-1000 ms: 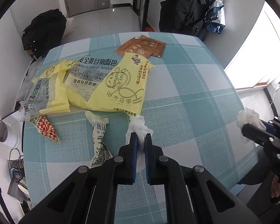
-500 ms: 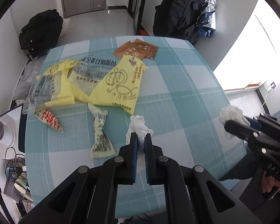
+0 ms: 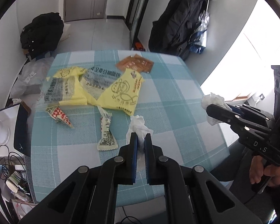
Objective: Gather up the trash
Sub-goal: 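Carry both tissues in both grippers over the white bin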
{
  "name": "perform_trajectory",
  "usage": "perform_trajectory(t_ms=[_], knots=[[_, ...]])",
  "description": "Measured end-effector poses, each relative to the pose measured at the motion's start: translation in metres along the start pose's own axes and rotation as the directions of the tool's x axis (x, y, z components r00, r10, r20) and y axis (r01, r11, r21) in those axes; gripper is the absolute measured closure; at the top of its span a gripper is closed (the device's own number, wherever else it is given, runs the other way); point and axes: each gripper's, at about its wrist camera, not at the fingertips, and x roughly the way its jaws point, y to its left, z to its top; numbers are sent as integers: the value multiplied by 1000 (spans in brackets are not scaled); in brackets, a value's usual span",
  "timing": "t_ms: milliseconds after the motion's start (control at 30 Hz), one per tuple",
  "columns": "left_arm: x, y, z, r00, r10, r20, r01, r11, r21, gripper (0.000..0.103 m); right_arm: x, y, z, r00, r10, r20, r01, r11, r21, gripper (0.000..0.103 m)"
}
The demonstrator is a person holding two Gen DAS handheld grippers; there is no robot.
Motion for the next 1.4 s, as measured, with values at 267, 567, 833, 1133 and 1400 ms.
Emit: perform_trajectory(t_ms=[267, 567, 833, 1133, 1400], knots=[[-17, 2, 8, 995, -45, 91, 45, 999, -2, 100, -15, 15, 20, 998, -9, 57, 12, 998, -54, 86], [-40, -14, 28, 987, -15, 163, 13, 1000, 18, 100, -47, 9, 43, 986, -44, 160, 55, 996, -64, 86], [-55, -57, 55, 974, -47, 222, 36, 998, 56, 100, -95, -14, 66, 962, -50, 267, 71, 995, -71, 86], [-56, -109, 94, 961, -117, 249, 94, 990, 104, 100, -146, -62, 77, 933, -97, 346, 118, 992, -41, 86], [-30, -169, 122, 960, -185, 209, 149, 973, 176, 100, -182, -131, 66, 906, -194, 375, 175, 981, 84, 86]])
